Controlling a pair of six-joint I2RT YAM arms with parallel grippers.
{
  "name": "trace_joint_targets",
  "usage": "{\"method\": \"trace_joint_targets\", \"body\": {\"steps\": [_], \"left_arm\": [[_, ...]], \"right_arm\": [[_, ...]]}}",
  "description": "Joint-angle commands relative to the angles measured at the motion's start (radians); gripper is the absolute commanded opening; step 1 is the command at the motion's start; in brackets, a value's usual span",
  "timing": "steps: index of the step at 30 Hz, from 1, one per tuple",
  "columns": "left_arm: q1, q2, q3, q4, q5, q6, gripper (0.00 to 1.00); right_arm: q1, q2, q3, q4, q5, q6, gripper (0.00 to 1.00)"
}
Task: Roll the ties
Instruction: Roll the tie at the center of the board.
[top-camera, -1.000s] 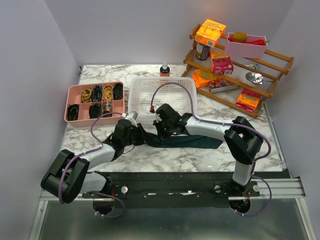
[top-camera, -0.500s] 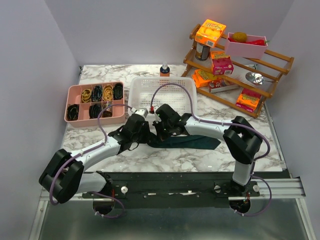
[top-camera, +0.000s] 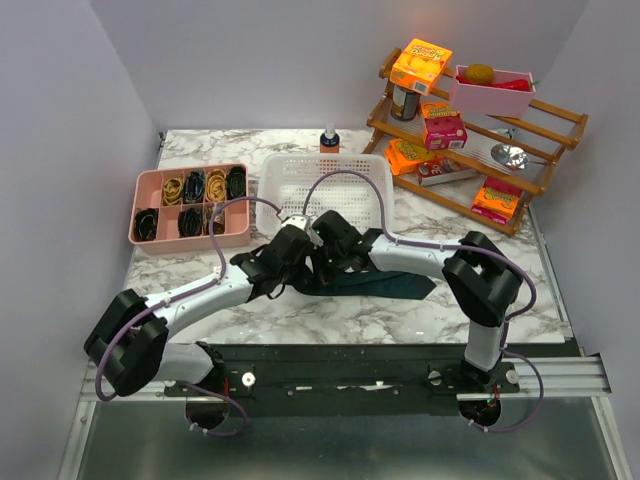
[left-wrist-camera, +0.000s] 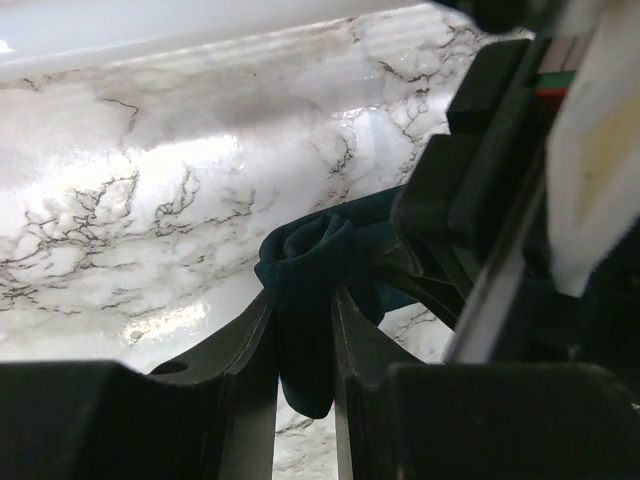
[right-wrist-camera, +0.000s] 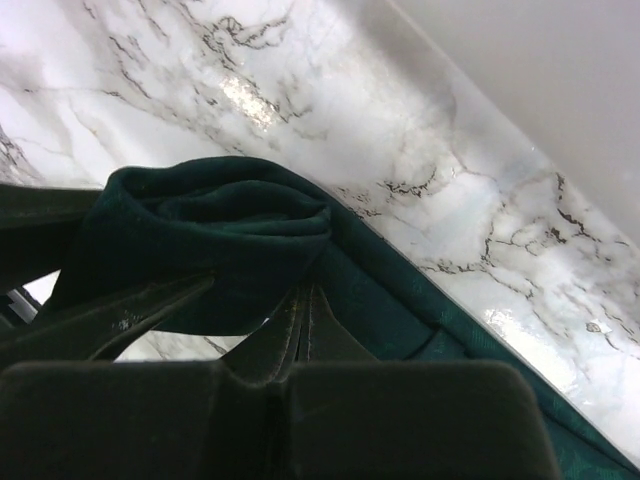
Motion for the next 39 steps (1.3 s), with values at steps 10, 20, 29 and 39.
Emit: {"method": "trace_joint_targets", "body": {"steps": [10, 20, 29, 39], "left_arm": [[-0.074, 0.045, 0.062, 0.017, -0.072, -0.021, 0.31], [-0.087, 0.062, 0.087, -0.052, -0.126, -0.015, 0.31], [-0.089, 0.034, 0.099, -0.267, -0.258, -0.025, 0.31], [-0.101, 0.118, 0.191, -0.437, -0.373, -0.002, 0.31]], "right_arm": [[0.018, 0.058, -0.029, 0.088, -0.062, 0.054, 0.01], [0.021, 0.009, -0.046, 0.077, -0.031, 0.047, 0.01], [0.003, -0.130, -0.046, 0.006, 0.084, 0.008, 0.01], [-0.062, -0.187, -0.110, -0.003, 0.111, -0.002, 0.01]]}}
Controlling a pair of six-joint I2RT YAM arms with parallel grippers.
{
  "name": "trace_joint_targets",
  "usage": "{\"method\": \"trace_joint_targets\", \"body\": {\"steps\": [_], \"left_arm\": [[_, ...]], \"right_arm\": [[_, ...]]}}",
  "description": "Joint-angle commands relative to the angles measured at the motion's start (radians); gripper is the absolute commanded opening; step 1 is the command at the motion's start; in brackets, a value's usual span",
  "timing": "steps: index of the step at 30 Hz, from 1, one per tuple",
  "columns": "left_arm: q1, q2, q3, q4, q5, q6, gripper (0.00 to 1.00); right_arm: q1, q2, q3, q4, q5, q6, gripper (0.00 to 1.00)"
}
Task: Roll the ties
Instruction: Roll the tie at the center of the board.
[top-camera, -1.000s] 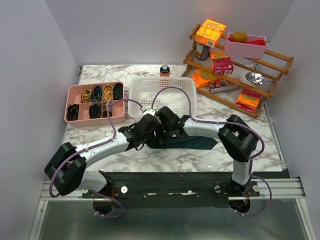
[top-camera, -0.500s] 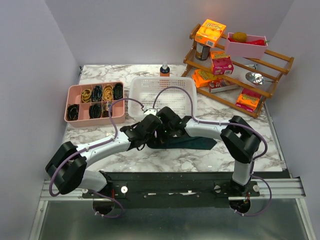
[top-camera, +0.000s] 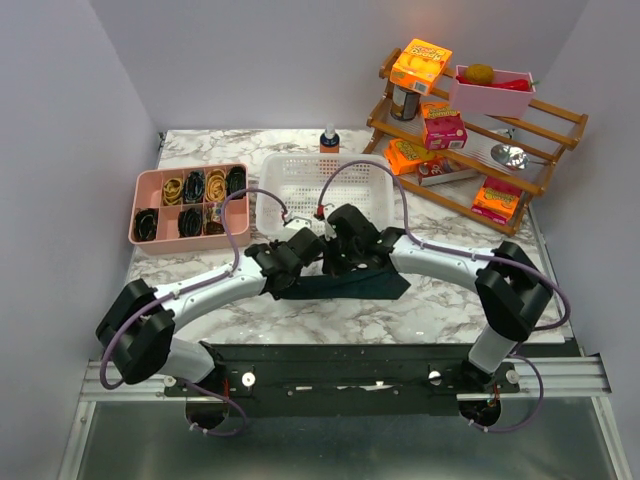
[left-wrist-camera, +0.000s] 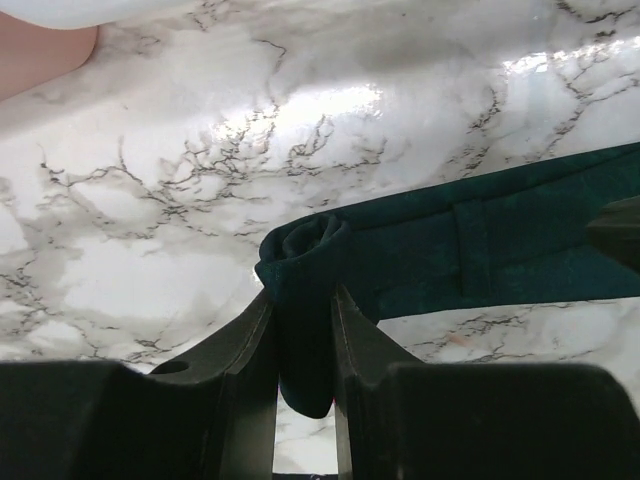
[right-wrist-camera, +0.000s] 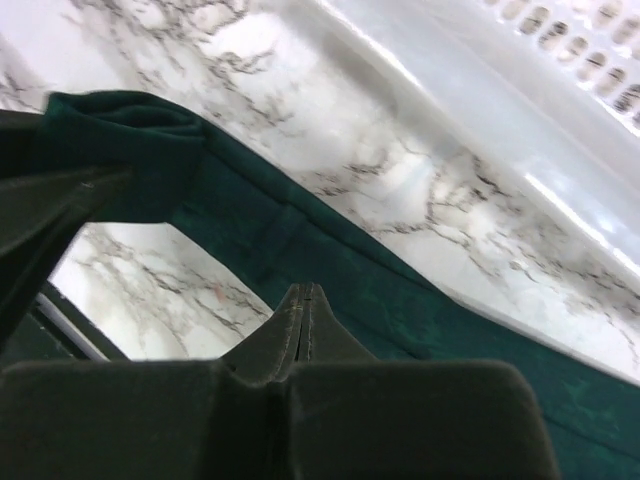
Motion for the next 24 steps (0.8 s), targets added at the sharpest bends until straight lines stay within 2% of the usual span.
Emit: {"method": "trace_joint_targets", "body": {"steps": [1, 7, 18, 21, 24], "left_arm": [[-0.014, 0.053, 0.049, -0.105, -0.093, 0.018, 0.31], [-0.059, 0.136, 0.089, -0.119, -0.117, 0.016, 0.31], [-0.146, 0.323, 0.170, -0.098, -0.108, -0.012, 0.33], [-0.157, 0.343, 0.173, -0.076, -0.081, -0.022, 0.37], [-0.158, 0.337, 0.164, -0.038, -0.047, -0.028, 0.51]], "right_arm": [[-0.048, -0.034, -0.047, -0.010, 0.041, -0.022, 0.01], [-0.109, -0.054, -0.097, -0.018, 0.055, -0.027, 0.01], [-0.128, -0.046, -0.127, -0.018, 0.055, -0.022, 0.01], [-0.126, -0.043, -0.133, -0.019, 0.051, -0.022, 0.01], [-0.126, -0.039, -0.137, -0.019, 0.050, -0.022, 0.01]]}}
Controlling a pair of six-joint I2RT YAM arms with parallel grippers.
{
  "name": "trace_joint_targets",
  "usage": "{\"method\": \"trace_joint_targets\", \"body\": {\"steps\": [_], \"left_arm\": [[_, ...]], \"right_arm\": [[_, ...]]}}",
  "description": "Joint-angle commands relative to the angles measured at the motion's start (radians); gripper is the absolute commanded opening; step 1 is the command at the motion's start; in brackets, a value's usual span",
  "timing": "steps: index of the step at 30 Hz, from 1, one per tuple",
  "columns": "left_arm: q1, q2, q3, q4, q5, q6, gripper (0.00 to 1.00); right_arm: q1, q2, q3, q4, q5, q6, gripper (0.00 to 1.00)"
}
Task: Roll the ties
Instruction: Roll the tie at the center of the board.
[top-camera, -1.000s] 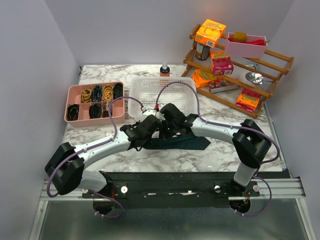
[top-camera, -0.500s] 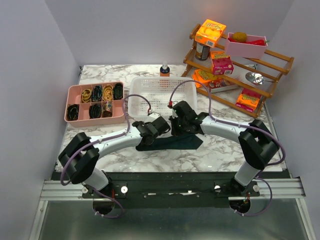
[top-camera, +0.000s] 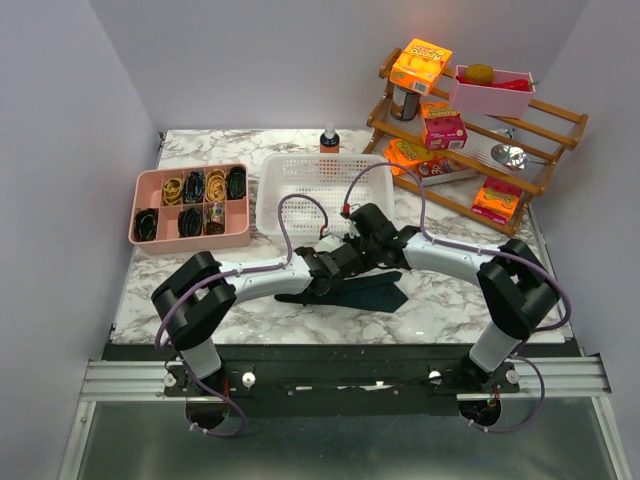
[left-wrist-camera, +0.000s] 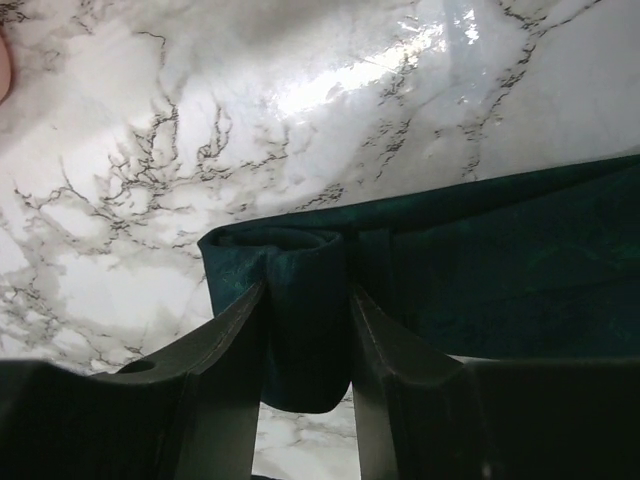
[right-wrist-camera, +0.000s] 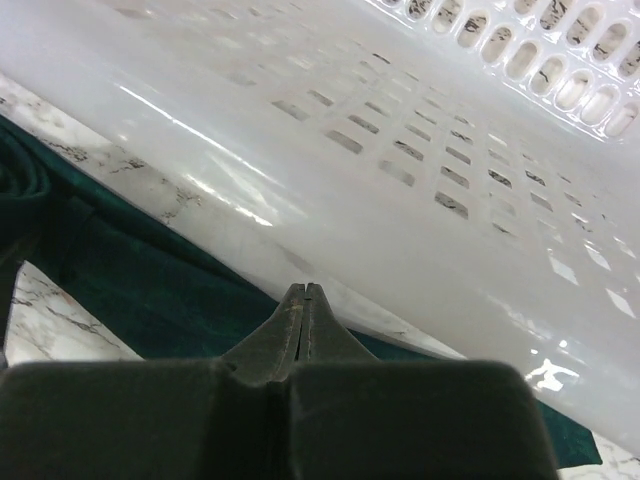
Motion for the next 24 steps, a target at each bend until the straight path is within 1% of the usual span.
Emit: {"method": "trace_joint_targets", "body": {"steps": [1, 5, 10, 16, 18, 20, 24], "left_arm": [[-0.009, 0.008, -0.003, 0.075, 0.056, -0.037, 0.58], [-0.009, -0.013, -0.020, 0.115, 0.096, -0.048, 0.66], [-0.009, -0.053, -0.054, 0.170, 0.133, -0.066, 0.70], [-0.011, -0.123, -0.079, 0.201, 0.124, -0.076, 0.71], [-0.009, -0.174, -0.091, 0.218, 0.119, -0.076, 0.72], [-0.008, -0.212, -0.109, 0.236, 0.110, -0.079, 0.76], [0.033, -0.323, -0.148, 0.265, 0.141, -0.088, 0.79]], "right_arm": [[0.002, -0.012, -0.017, -0.009, 0.008, -0.007, 0.01], [0.002, -0.007, -0.019, -0.007, 0.001, -0.007, 0.01], [0.001, -0.001, -0.016, -0.006, 0.002, -0.011, 0.01], [0.002, -0.010, -0.006, -0.006, -0.016, -0.017, 0.01], [0.002, -0.017, 0.001, -0.006, -0.030, -0.023, 0.01], [0.002, -0.023, 0.010, -0.004, -0.056, -0.026, 0.01], [0.014, -0.032, 0.040, -0.006, -0.094, -0.027, 0.01]]}}
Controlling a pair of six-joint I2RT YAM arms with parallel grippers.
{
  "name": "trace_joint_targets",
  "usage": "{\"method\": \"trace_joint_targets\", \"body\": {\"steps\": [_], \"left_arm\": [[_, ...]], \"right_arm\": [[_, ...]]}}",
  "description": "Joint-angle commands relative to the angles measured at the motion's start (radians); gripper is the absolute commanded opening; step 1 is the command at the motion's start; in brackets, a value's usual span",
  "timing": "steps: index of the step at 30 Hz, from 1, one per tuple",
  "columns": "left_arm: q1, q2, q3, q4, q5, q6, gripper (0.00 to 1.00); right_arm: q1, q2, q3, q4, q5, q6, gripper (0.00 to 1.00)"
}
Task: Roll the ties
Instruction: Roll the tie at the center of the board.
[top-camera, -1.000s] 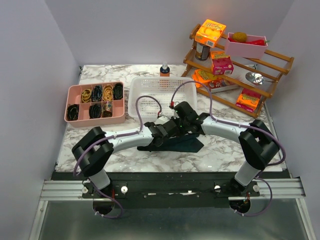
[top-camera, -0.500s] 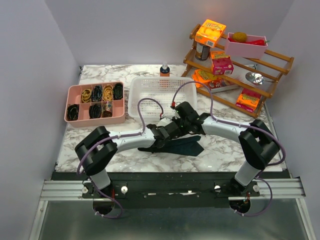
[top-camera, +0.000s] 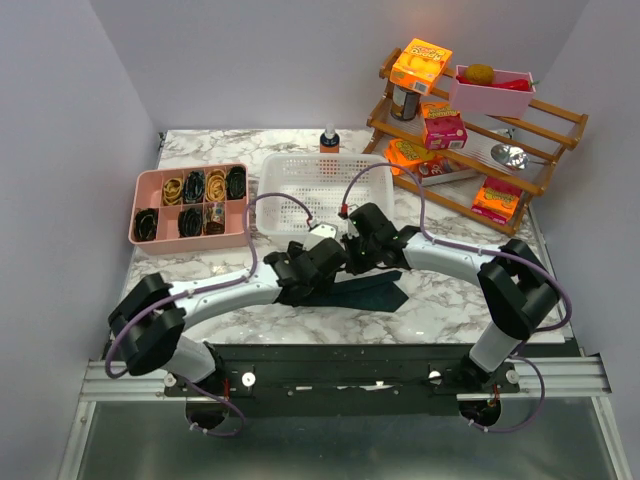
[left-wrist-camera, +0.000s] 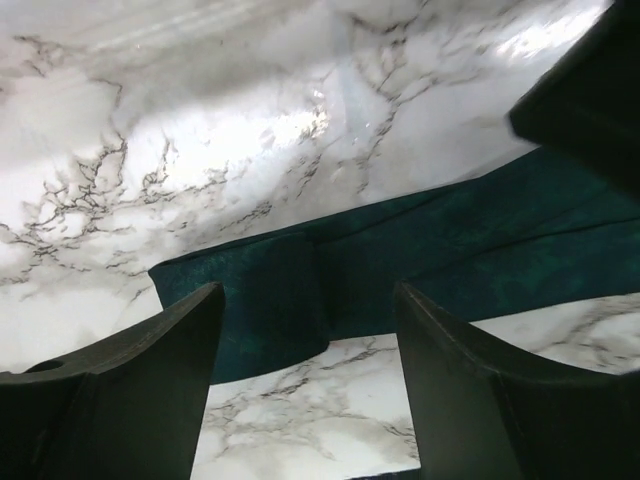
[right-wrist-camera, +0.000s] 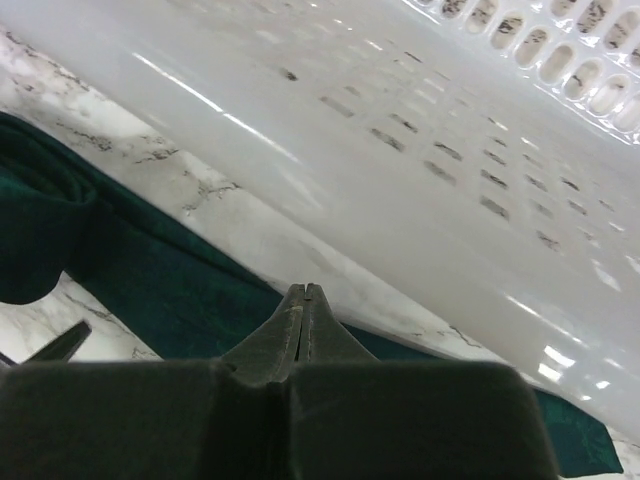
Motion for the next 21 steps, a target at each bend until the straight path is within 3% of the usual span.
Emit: {"method": "trace_joint_targets", "body": {"steps": [1, 6, 14, 19, 21], "left_arm": [[0.046, -0.130, -0.066, 0.096, 0.044, -0.034, 0.80], [0.164, -0.288, -0.175, 0.165, 0.162, -0.052, 0.81], [0.489, -0.521, -0.414, 0.326, 0.525, -0.120, 0.86], [0.589, -0.601, -0.494, 0.388, 0.639, -0.143, 0.86], [0.600, -0.609, -0.494, 0.383, 0.647, -0.138, 0.86]], "right_arm": [[0.028, -0.029, 0.049, -0.011, -0.057, -0.018, 0.01], [0.080, -0.022, 0.098, -0.011, -0.080, -0.015, 0.01], [0.172, 0.030, 0.196, -0.006, -0.107, -0.006, 0.01], [0.197, 0.061, 0.206, -0.018, -0.086, 0.007, 0.01], [0.199, 0.051, 0.178, -0.035, 0.003, 0.014, 0.01]]}}
